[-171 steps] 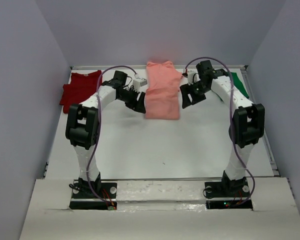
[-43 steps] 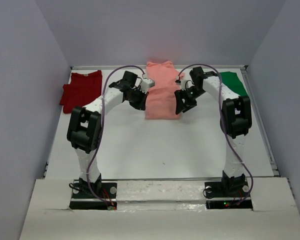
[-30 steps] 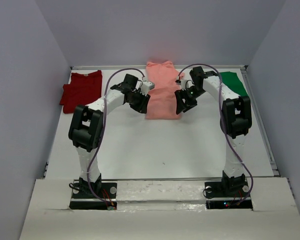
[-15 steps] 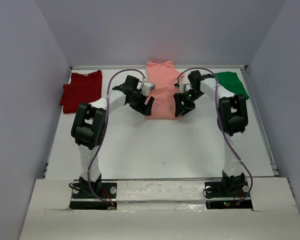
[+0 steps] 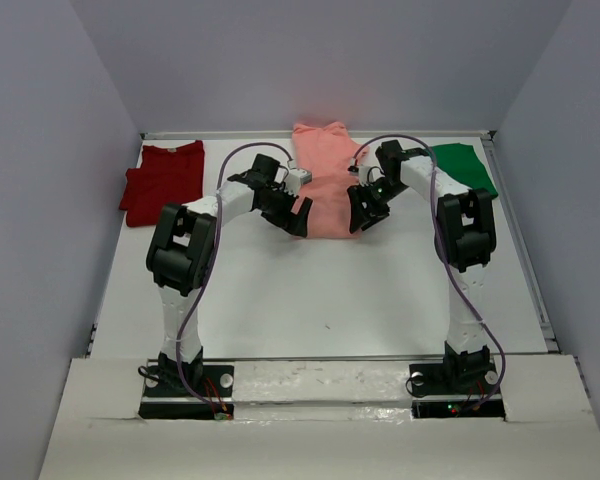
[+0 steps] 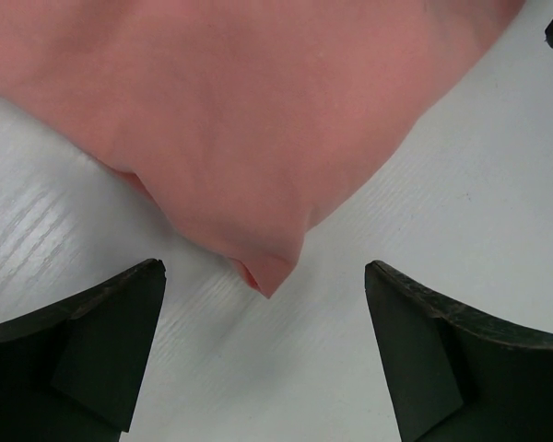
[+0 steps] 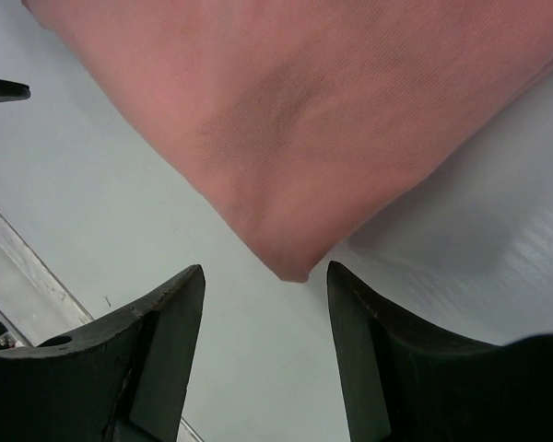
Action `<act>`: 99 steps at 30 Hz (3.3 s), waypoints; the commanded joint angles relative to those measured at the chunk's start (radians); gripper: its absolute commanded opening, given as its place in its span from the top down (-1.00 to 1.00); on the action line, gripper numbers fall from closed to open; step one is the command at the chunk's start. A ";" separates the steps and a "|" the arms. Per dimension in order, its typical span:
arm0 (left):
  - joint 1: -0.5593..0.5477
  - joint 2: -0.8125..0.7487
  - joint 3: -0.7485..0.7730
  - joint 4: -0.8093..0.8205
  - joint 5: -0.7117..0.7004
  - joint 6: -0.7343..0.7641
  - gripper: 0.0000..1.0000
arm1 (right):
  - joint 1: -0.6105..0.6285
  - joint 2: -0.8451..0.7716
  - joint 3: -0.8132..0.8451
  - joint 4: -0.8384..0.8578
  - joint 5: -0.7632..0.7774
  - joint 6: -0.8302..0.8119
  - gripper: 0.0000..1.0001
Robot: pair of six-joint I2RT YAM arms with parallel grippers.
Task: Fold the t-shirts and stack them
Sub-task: Grab one side of the 2/3 rectangular tshirt with both arms
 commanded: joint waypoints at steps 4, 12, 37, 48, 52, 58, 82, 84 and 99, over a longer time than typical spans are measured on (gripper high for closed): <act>-0.007 0.005 0.007 -0.008 0.078 0.004 -0.45 | -0.002 0.002 0.040 0.022 -0.027 -0.008 -0.20; -0.012 0.056 0.039 -0.032 0.057 -0.006 -0.16 | -0.002 -0.006 0.034 0.019 -0.029 -0.012 -0.19; -0.050 0.045 0.059 -0.032 -0.041 -0.015 1.00 | -0.002 -0.001 0.012 0.021 -0.035 -0.024 -0.04; -0.053 0.003 0.044 -0.034 -0.064 -0.006 1.00 | -0.002 -0.042 -0.095 0.038 -0.056 -0.015 0.06; -0.053 -0.007 0.042 -0.035 -0.077 0.001 1.00 | -0.002 -0.073 -0.152 0.067 -0.069 -0.015 0.08; -0.056 -0.021 0.039 -0.040 -0.084 0.004 1.00 | -0.002 -0.061 -0.143 0.067 -0.075 -0.018 0.15; -0.055 -0.034 0.021 -0.043 -0.081 0.017 1.00 | -0.002 0.053 -0.003 0.070 -0.009 -0.010 0.08; -0.056 -0.039 0.021 -0.048 -0.080 0.022 1.00 | -0.002 0.063 0.011 0.068 -0.009 -0.010 0.08; -0.055 -0.077 0.030 -0.060 -0.115 0.033 1.00 | -0.002 0.011 -0.035 0.064 0.039 -0.015 1.00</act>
